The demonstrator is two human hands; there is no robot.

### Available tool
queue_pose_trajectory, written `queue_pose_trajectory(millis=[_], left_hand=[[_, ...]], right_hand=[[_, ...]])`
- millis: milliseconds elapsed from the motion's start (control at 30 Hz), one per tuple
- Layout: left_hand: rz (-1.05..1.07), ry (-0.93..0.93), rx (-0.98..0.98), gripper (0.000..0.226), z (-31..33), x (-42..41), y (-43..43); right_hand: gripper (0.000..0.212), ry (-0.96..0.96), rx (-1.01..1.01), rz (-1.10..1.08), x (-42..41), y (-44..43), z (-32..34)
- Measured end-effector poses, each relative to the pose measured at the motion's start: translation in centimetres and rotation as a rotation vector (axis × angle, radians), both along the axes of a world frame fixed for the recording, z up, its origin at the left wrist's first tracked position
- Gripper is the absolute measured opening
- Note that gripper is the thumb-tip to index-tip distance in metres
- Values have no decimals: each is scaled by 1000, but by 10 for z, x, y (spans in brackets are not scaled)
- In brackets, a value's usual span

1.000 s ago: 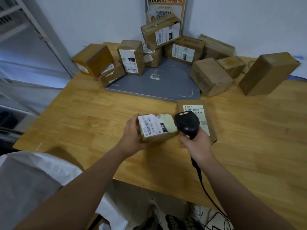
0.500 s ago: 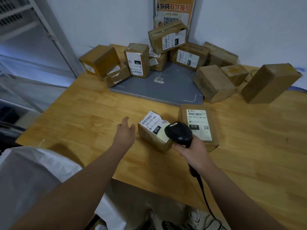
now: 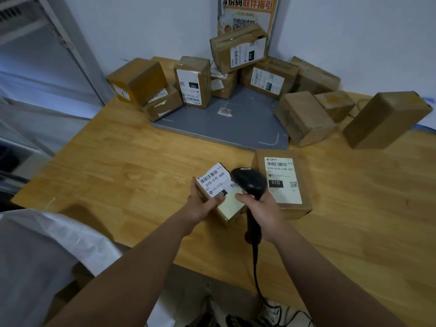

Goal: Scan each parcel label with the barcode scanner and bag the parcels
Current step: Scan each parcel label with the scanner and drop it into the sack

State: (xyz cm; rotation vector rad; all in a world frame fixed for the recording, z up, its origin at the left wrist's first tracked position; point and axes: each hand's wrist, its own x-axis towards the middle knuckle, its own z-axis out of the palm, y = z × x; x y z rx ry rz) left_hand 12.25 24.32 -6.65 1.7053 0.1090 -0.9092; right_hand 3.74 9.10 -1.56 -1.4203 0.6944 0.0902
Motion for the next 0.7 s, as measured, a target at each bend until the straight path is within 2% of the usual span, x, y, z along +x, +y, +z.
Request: queue_pose_trajectory(millis=[100,167,233,300,367,567,700], left_hand=[[-5,-99,-131,98,0,-2,0],[-22,-202,-148,84,8,0,-3],[-2,-323,-107,82,16,8,0],[-6,-430,-14,87,21,18,6],[20,-466,12,87,23,28,14],[-19,-521,46,86,27,35,14],[-34,-549,56,85,32,34,11]], right_hand=[[25,-10,114,-89,-8,0,-9],[29,-11,161,-130,-11,0,-10],[25,-31,137,-136,-10,0,-5],[12,-77,45,-85,-11,1,2],[4,-123,-17,-9,-14,1,13],[34,-112,-204,87,-21,9,25],[36,-134,-270,58,-21,19,32]])
